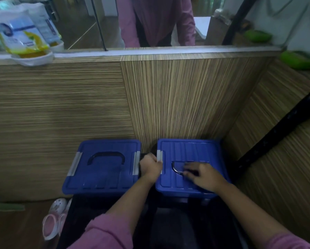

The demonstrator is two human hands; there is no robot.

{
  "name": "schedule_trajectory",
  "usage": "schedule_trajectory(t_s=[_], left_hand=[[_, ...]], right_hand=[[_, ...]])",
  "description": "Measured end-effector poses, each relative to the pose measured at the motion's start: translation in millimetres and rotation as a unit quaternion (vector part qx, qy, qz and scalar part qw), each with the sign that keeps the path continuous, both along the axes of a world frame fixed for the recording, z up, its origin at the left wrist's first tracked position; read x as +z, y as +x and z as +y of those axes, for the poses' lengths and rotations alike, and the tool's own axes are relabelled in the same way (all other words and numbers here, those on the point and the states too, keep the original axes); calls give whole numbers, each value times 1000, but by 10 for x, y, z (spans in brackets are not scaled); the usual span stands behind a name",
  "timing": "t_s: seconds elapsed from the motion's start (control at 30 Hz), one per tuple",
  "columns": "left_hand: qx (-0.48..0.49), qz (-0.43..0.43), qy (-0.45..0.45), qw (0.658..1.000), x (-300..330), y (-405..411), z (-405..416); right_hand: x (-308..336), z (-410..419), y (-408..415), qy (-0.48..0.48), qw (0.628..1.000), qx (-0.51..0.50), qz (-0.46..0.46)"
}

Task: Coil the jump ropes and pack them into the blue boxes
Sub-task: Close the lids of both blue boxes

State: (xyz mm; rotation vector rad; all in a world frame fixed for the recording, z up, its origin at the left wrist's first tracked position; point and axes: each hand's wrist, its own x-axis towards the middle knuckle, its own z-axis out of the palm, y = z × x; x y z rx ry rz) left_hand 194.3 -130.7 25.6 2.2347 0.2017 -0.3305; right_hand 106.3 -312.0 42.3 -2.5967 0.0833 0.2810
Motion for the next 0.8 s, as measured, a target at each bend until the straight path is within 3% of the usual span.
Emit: schedule_trajectory(t_s=[0.07, 0.1, 0.2, 0.3, 0.4, 0.8], left_hand=[[-106, -82, 72, 988, -52, -160, -60], [-172, -121, 95, 973, -63, -234, -76], [-363, -170, 170, 900, -154, -352, -157], [-386, -154, 240, 878, -229, -378, -180], [-391, -132, 267, 871, -212, -380, -199], [-403, -143, 286, 858, -229, -381, -168]], right_hand=[[-105, -141, -37, -75, 983, -81, -147], [-184, -222, -56, -95, 970, -137, -177], [-307, -363, -126, -22, 941, -323, -94], [-335, -458, -132, 124, 903, -412, 0], [-289, -457, -133, 155, 889, -430, -6], [-350, -245, -129, -63, 928, -359, -73]])
